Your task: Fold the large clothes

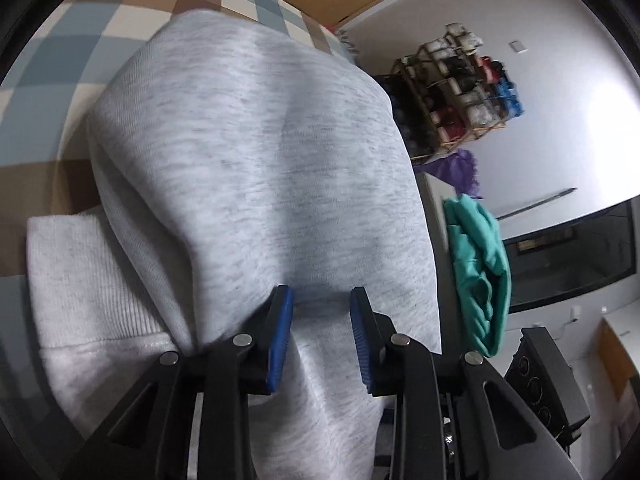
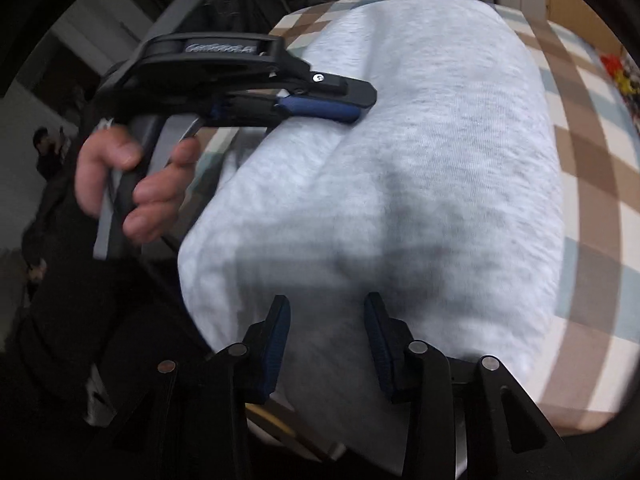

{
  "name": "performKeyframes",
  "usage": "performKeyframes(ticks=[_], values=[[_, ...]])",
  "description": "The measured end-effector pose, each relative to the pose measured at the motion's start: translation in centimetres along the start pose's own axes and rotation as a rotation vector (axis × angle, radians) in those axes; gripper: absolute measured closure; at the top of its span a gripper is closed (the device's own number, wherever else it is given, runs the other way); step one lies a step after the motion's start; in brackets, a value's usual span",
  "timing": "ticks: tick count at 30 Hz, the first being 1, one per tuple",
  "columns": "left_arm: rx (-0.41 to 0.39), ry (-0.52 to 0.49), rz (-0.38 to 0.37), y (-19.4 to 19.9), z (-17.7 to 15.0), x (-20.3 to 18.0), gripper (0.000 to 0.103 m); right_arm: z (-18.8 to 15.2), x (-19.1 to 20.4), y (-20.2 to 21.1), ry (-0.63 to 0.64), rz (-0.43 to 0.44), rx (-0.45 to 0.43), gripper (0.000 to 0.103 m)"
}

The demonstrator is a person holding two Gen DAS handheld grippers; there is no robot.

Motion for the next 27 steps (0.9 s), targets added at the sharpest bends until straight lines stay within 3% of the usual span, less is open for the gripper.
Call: performKeyframes(ticks=[1,3,5,6,8,10,12,15,19,23,27], values=[[-0.002,0.001,0.002,-0.3,-0.1,-0.4,0.068,0.0,0.2,-0.2,0.013,-0.011,-0.002,0.072],[-0.064,-0.011,-0.045,-0.3,0.5,-1.7,0.03,-0.2,0.7,-0.4,0.029,-0.034,-0.008,0.072],[-0.18,-0.041,-0.047,1.0,1.6,-2.5,0.013,-0.3,0.9,-0.2,0.031,-0.041,-0.01,0.072],[-0.206,-0.056,-0.016,1.1,1.8,-2.4,0.013,-0.3,0.9,-0.1,0.026,-0.029,-0.012,0.072],[-0.147,-0.049,0.077,-0.4,1.6,-0.7,0.013,0.1,0.6,0.9,-0.004,0.03,-0.01,0.072],[-0.122,-0.059,0.086,-1.5,1.1,0.5,0.014,1.2,-0.5,2.4,-0.04,0.067,-0.022,0.072],[-0.11,-0.139,0.12,-1.2,0.5,0.0,0.013,3.0,-1.9,4.9,-0.051,0.027,-0.09,0.07],[-0.103,-0.228,0.168,-1.7,-0.1,-0.9,0.014,7.4,-4.2,7.9,-0.07,-0.057,-0.222,0.06],[-0.118,-0.267,0.168,-2.7,0.4,-1.3,0.014,13.9,-4.6,6.8,-0.102,-0.068,-0.265,0.059],[-0.12,-0.266,0.168,-3.1,0.9,-1.6,0.014,18.8,-4.6,0.8,-0.035,-0.133,-0.199,0.062],[-0.12,-0.262,0.194,-4.4,1.0,-2.5,0.014,18.7,-8.0,-6.9,-0.086,-0.216,0.0,0.063]])
Point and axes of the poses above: each gripper's, at about its wrist camera, not at the fingertips, and y roughly against the way its jaws point, x to its left, z to its top, the point moved 5 cm from there along -y, roughly the way its jaws point, and after that the axes turned 12 degrees about -x, right-handed, at the moved point
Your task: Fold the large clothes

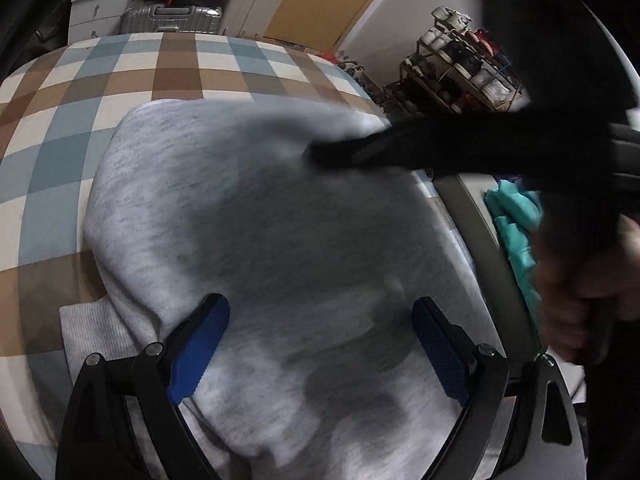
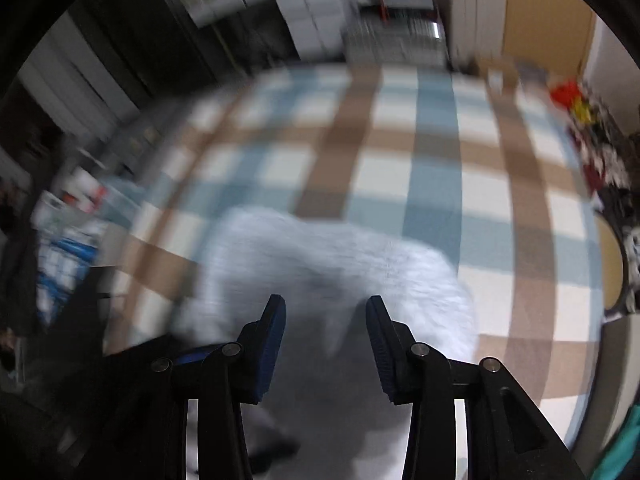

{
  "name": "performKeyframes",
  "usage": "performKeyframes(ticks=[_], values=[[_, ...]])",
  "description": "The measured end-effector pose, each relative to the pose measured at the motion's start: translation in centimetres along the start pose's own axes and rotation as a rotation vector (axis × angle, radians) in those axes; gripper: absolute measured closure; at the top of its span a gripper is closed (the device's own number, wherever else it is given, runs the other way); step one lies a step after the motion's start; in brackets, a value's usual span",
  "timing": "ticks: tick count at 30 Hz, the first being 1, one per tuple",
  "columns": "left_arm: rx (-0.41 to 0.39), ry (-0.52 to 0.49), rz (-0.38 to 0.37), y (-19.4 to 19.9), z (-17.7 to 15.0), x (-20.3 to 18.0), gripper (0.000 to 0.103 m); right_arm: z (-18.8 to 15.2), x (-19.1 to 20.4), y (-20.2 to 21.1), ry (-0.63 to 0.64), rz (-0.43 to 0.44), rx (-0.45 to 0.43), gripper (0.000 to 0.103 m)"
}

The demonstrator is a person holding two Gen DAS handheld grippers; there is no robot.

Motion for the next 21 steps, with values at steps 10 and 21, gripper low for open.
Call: performKeyframes(ticks=[10,21], values=[[0.003,-0.029,0.0,0.1,-0.2,-0.1,0.014,-3.6,-3.1,6.5,-0.238,0.206,-0.127,0.062],[-0.015,-0.006,-0.01,0.3,-0.5,0.2,0.013,-20.1,9.3,14.1,0.055,0.235,-0.171,0.056]])
Point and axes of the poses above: each gripper's, at about its wrist camera, not at the fingertips, and y roughly against the way its jaws point, x to its left, z to its top, the point moved 5 cm from there along -y, roughly the way its jaws point, and after that the axes turned 12 degrees about -x, right-handed, at the moved point
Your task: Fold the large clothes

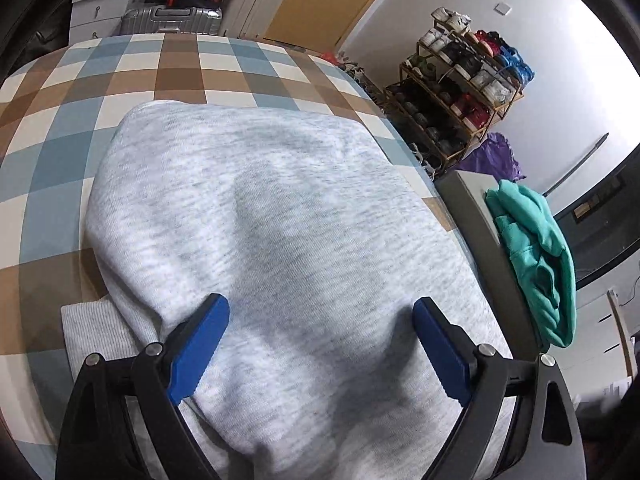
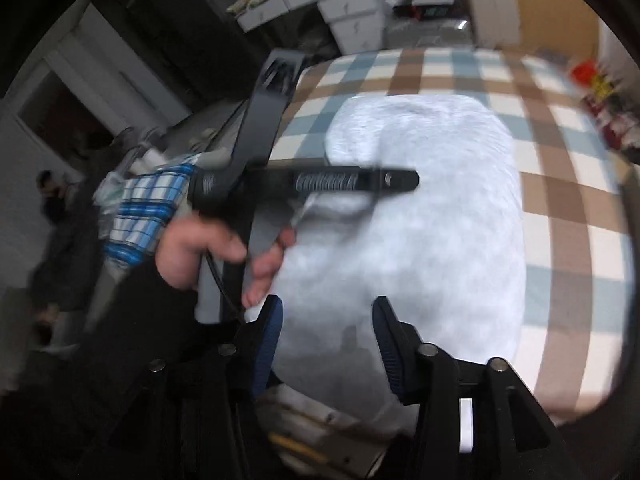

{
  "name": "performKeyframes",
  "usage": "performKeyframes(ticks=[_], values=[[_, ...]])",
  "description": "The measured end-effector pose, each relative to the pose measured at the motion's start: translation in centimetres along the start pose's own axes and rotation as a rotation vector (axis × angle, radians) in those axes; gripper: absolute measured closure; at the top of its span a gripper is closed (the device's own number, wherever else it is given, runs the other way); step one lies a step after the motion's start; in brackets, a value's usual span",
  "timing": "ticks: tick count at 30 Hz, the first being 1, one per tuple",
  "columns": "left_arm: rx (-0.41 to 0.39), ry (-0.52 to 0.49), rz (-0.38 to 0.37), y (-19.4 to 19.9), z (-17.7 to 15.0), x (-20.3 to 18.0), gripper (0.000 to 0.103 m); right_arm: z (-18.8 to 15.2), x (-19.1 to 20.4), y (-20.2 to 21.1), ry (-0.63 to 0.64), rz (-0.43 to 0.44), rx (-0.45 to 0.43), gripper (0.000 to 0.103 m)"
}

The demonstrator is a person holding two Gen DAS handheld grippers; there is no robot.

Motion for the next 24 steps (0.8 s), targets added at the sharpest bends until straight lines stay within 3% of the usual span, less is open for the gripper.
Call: performKeyframes(ticks=[4,7,11,17,20,24], values=[[0.006,-0.02,-0.013,0.2,-0.1,-0.1,0.013,-3.1,1.4,-3.6,0.007,-0.022,0.023,0.056],[0.028,-0.038,-0.029,0.0,0.0,-0.1,0.013,-3.6,2.1,-5.8,0.121,-0.126,-0.026,0.057],[0.043,0.004,-0.056,0.2,0.3,0.2,0.013,-3.9,2.8,-7.6,0.166,-0.219,0.006,0.053],[0.053,0.095,-0.136,3.1,0.3,1.0,0.013,-3.2,0.6,-6.8,-0.047,-0.07,-0.051,0.055],[0.045,0.131,-0.183,6.9,-1.1,0.4,0.013,-2.9,-0.1,-3.8,-0.14,0.059,-0.144,0.059],[0.032,0.048,-0.289,11.5,-3.5,-3.6,0.013,-3.0,-1.6,2.3,-0.247,0.147,-0.314,0.055]])
Point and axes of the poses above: each gripper's, at about its wrist camera, not at the fingertips, and y roughly against the way its jaws point, x to its left, z to its top, the point moved 5 cm from there along -y, roughly the way its jaws point, and after that the axes turned 12 degrees about -x, right-handed, at the moved point
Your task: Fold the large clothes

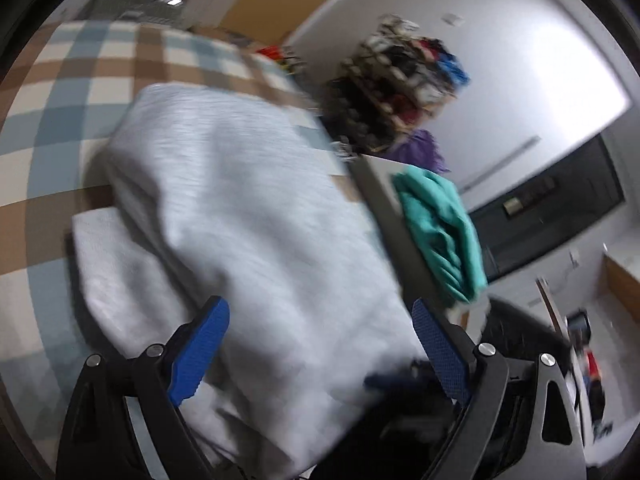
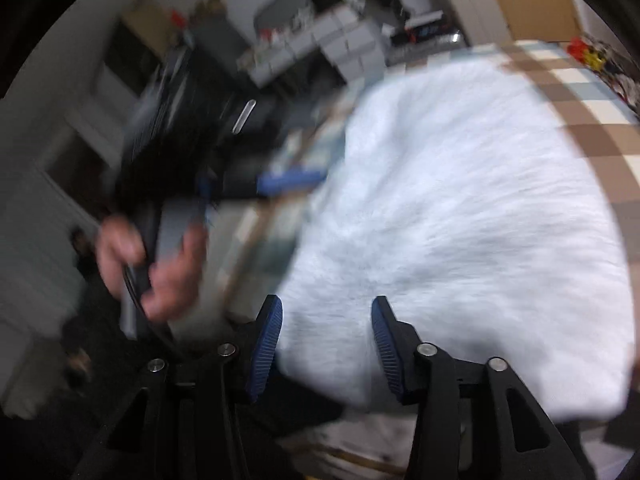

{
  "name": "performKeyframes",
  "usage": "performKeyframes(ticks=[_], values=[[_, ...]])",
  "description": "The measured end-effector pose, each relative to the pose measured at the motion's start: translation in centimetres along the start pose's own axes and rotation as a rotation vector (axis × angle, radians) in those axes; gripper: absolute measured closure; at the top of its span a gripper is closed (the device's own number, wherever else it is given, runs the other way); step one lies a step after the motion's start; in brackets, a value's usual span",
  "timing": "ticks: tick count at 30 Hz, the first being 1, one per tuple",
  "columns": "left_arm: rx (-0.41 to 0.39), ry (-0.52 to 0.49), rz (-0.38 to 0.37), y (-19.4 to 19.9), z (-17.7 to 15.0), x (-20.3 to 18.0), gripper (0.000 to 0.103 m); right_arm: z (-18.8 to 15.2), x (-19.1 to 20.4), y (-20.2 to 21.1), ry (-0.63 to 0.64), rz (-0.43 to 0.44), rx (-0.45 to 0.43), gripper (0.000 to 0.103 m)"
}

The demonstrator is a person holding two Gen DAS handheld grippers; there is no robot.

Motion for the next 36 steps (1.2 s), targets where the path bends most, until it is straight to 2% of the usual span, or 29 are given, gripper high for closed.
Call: performKeyframes(ticks=[2,4,7,9,10,12,13,15,17,18,20,21,22,24,27,31,34,36], values=[[0.018,-0.03,-0.006,0.0,-1.9,-1.7,0.013,0.3,-0.5,2.9,-0.039,0.013,-0.074,0.047],[0.076,-0.029,0.011,-1.6,-4.2,-1.9,0.013,0.6,-1.7,5.4,-0.08,0.004,-0.137,0.043],[0.132,-0.057,0.097,-4.1,-6.2,-0.4,0.013,0.7,-3.1,7.3,-0.111,-0.015,-0.154,0.042],[0.142,-0.033,0.144,-4.9,-6.4,1.0,0.014,0.7,-3.6,7.6,-0.123,-0.022,-0.153,0.043],[0.147,0.004,0.145,-5.0,-6.3,1.7,0.014,0.9,-3.8,7.9,-0.126,-0.017,-0.154,0.043],[0.13,0.037,0.142,-4.8,-6.1,2.2,0.024,2.4,-4.5,8.4,-0.121,-0.031,-0.16,0.043],[0.126,0.037,0.169,-4.5,-6.1,2.2,0.028,2.8,-4.8,8.1,-0.12,-0.037,-0.161,0.042],[0.116,0.107,0.184,-3.2,-5.5,2.2,0.031,3.9,-5.3,8.7,-0.115,-0.062,-0.152,0.032],[0.076,0.213,0.154,-1.5,-4.9,2.7,0.03,5.9,-6.7,8.5,-0.066,-0.106,-0.137,0.009],[0.021,0.242,0.17,-0.2,-3.9,3.2,0.027,6.7,-7.4,7.9,-0.035,-0.142,-0.129,0.007],[-0.053,0.252,0.266,1.5,-2.6,4.5,0.013,8.7,-8.7,5.9,0.019,-0.171,-0.081,0.006],[-0.074,0.279,0.312,1.8,-2.1,5.6,0.013,9.4,-9.8,4.2,0.01,-0.167,-0.031,0.006],[-0.08,0.309,0.321,1.8,-1.9,6.2,0.013,9.7,-10.7,3.1,-0.006,-0.174,0.006,0.006],[-0.03,0.417,0.292,0.6,-1.9,8.1,0.013,9.7,-12.6,0.1,-0.037,-0.183,0.11,0.006],[0.022,0.486,0.259,-1.4,-2.0,9.2,0.013,9.1,-14.9,-4.0,-0.099,-0.148,0.24,0.006],[0.033,0.518,0.276,-2.7,-1.6,9.8,0.013,8.2,-16.4,-6.4,-0.208,-0.054,0.314,0.006],[0.06,0.522,0.227,-3.6,-1.0,9.4,0.013,7.3,-16.4,-7.5,-0.249,-0.003,0.364,0.005],[0.096,0.539,0.214,-4.7,-1.3,9.3,0.013,6.8,-16.1,-8.0,-0.242,-0.004,0.382,0.004]])
Point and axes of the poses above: each gripper's, at about its wrist camera, not at the fingertips, and y roughly against the way its jaws point, x to its left, z to its top, the point moved 5 cm from there along -y, roughly the way its jaws point, and after that the axes turned 12 degrees about -x, right-handed, at the moved point
